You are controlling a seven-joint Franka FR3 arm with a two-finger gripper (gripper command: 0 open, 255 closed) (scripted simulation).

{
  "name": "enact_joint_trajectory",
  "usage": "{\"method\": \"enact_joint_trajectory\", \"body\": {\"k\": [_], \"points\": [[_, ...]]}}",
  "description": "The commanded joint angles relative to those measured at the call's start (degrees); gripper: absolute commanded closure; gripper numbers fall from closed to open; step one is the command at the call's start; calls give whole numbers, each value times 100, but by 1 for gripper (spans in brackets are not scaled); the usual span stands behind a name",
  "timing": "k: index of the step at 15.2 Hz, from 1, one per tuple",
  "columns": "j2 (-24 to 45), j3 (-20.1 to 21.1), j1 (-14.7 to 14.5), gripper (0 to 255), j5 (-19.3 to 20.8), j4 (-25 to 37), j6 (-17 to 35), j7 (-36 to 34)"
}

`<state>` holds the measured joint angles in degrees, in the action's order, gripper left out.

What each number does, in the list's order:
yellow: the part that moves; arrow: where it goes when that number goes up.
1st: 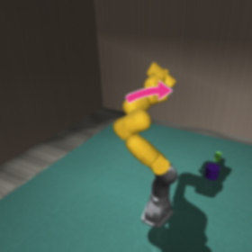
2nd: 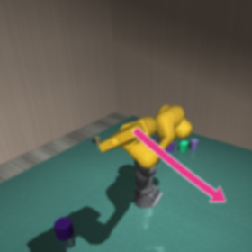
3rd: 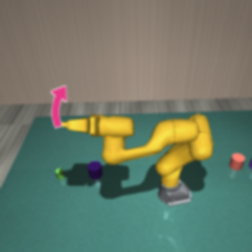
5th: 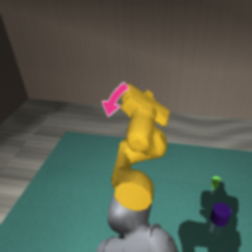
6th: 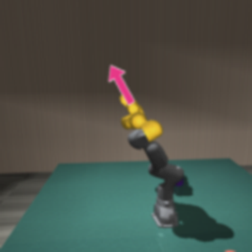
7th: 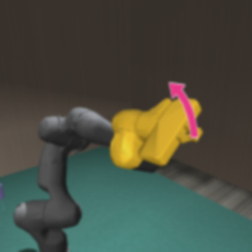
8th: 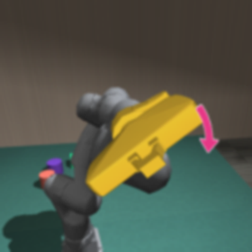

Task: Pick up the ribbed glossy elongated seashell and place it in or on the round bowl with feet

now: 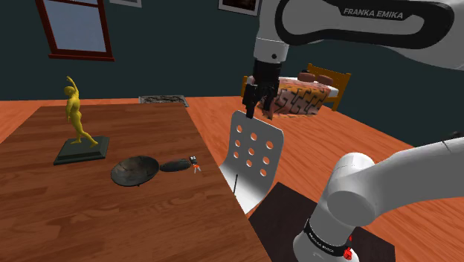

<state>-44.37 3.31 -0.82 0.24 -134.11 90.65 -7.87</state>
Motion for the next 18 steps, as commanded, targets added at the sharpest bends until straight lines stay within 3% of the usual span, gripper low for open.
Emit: {"method": "enact_joint_trajectory", "body": {"k": [1,9,18], "points": [[0,0,0,0,0,0,0,0],[1295,-545,-203,0,159,-158,1416,1323],[3174,-952,-458,0,-14,349,2699,2826]]}}
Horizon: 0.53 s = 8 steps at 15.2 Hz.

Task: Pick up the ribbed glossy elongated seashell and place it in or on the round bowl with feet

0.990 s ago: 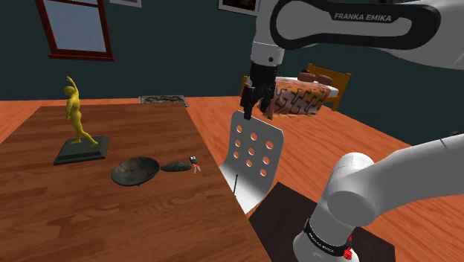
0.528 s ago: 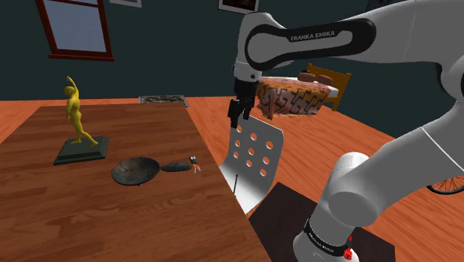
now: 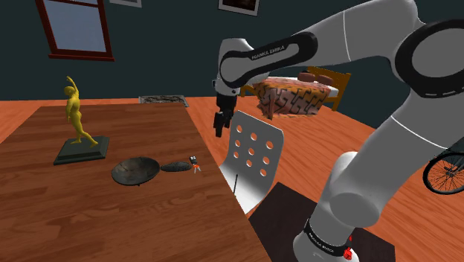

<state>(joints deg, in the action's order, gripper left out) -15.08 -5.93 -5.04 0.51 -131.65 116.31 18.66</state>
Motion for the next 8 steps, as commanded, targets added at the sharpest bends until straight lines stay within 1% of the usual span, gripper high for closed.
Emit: {"method": "enact_joint_trajectory", "body": {"k": [1,8], "points": [[468,-54,-61,0,-85,200,244,343],[2036,-72,-157,0,-461,1076,815,1501]]}}
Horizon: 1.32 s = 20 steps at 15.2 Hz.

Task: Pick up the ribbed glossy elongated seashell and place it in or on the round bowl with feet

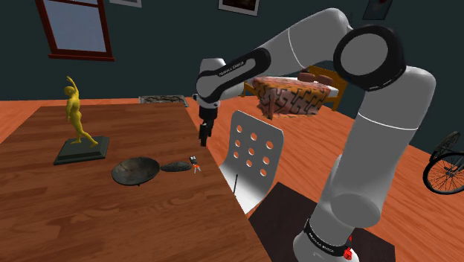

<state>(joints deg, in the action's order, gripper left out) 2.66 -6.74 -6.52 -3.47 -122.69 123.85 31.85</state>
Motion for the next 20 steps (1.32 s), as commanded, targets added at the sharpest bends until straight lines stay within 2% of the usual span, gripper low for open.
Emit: {"method": "enact_joint_trajectory", "body": {"k": [1,7,13,20], "points": [[484,30,-8,0,-115,331,114,336],[1806,241,26,0,-339,1370,289,1157],[3035,495,52,0,-378,2544,253,1758],[3340,523,39,0,-411,2451,652,1779]]}}
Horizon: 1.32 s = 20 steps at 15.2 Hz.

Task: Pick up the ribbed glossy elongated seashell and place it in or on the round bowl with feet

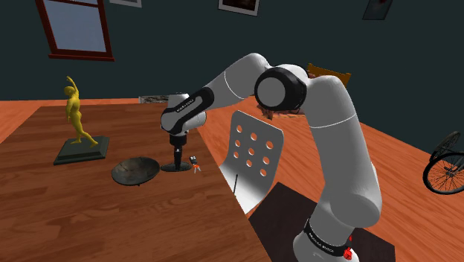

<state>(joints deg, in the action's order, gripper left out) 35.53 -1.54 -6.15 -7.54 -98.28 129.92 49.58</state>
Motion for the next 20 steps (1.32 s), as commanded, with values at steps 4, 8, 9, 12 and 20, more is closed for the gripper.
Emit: {"method": "enact_joint_trajectory", "body": {"k": [4,8,9,12,20], "points": [[80,5,1,0,-7,6,76,8],[80,5,1,0,-7,6,76,8],[80,5,1,255,-7,6,76,8],[80,5,1,255,-7,5,76,8],[-24,-1,-2,255,3,4,-26,-5]]}}
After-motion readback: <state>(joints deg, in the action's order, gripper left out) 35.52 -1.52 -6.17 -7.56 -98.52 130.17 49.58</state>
